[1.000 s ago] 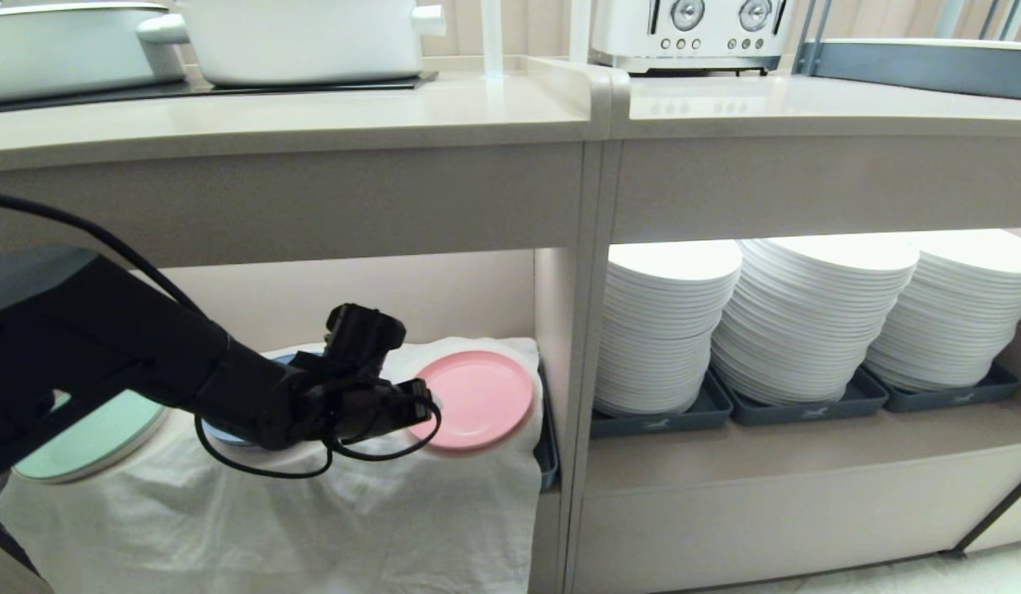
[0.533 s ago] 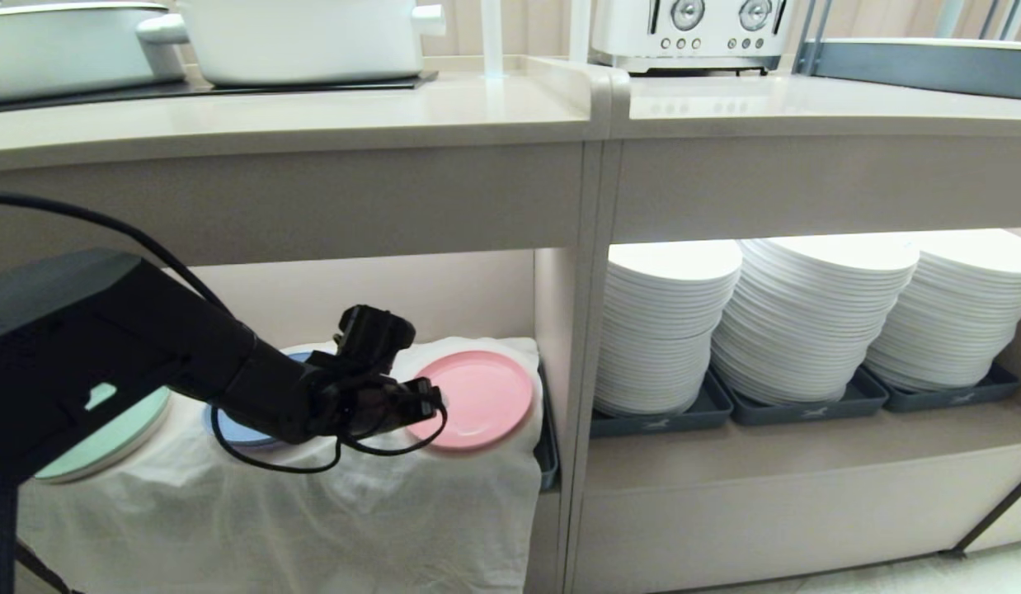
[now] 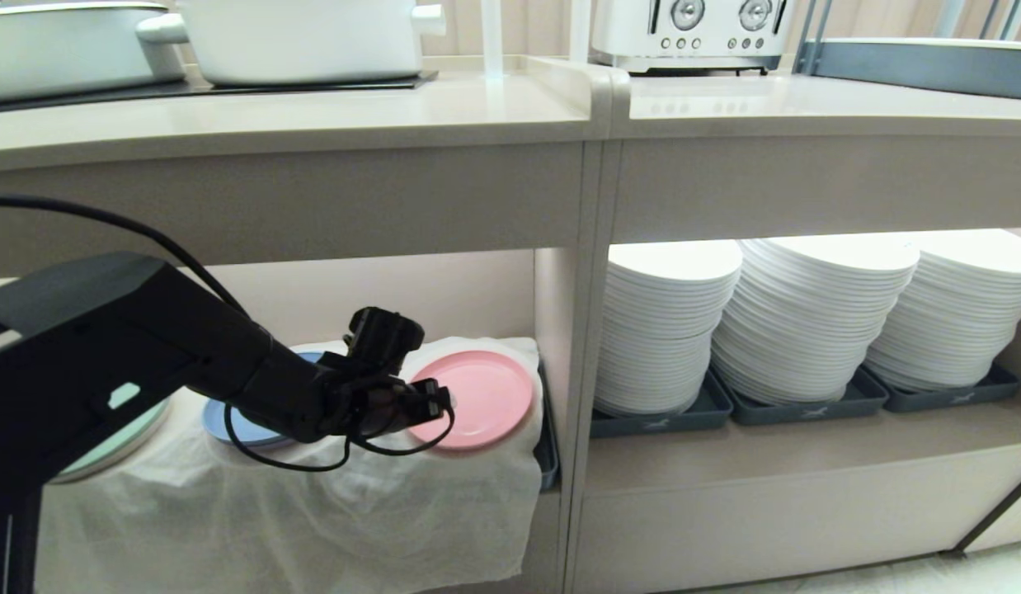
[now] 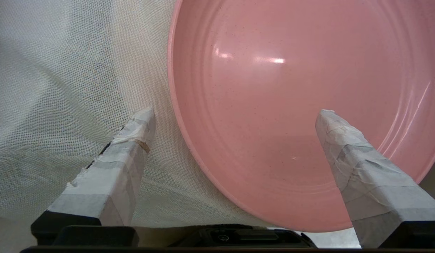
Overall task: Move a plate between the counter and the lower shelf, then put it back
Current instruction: Pick up the plate in the cupboard
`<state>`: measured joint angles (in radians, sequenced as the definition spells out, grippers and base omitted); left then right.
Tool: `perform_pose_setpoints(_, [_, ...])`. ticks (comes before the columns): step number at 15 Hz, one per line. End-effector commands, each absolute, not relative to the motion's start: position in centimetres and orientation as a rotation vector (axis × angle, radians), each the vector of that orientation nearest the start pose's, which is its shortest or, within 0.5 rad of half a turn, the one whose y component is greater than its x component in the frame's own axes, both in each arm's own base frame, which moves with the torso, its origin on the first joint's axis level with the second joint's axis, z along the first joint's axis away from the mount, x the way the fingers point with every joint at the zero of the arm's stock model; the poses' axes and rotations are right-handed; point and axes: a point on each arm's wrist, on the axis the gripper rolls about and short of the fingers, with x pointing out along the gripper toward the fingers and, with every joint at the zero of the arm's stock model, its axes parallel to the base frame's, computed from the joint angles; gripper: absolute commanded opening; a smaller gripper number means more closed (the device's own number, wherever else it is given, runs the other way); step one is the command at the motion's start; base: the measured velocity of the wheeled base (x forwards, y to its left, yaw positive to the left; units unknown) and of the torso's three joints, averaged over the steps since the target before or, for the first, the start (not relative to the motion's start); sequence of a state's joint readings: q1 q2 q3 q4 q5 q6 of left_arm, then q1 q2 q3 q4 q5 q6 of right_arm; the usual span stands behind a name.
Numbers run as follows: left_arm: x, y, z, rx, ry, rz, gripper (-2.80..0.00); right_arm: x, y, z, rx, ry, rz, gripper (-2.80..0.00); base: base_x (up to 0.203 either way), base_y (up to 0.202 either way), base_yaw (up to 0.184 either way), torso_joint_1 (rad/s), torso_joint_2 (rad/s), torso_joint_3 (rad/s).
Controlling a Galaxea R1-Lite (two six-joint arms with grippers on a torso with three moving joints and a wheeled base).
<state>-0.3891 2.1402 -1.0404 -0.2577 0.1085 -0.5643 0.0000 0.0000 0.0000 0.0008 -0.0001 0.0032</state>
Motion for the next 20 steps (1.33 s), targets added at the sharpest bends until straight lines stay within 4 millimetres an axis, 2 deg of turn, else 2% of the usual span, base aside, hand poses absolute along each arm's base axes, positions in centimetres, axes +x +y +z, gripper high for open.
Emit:
perform_pose_setpoints(1, [35.0, -14.1, 5.4, -0.323, 0.863, -0.024, 0.0, -2.3, 0.0, 7.5, 0.003, 0.001, -0.001, -2.8, 0.0, 0.0, 0.0, 0.0, 0.0, 0.0])
perform_pose_setpoints(9, [36.5, -14.8, 5.0, -0.325, 0.843, -0.027, 0.0, -2.3, 0.0, 7.5, 0.003, 0.002, -0.001, -2.8, 0.0, 0.0, 0.0, 0.0, 0.0, 0.0])
perform_pose_setpoints(20, [36.8, -14.9, 4.2, -0.32, 0.855, -0.021, 0.0, -2.3, 0.0, 7.5, 0.003, 0.0, 0.0, -2.8, 0.0, 0.0, 0.0, 0.0, 0.0, 0.0])
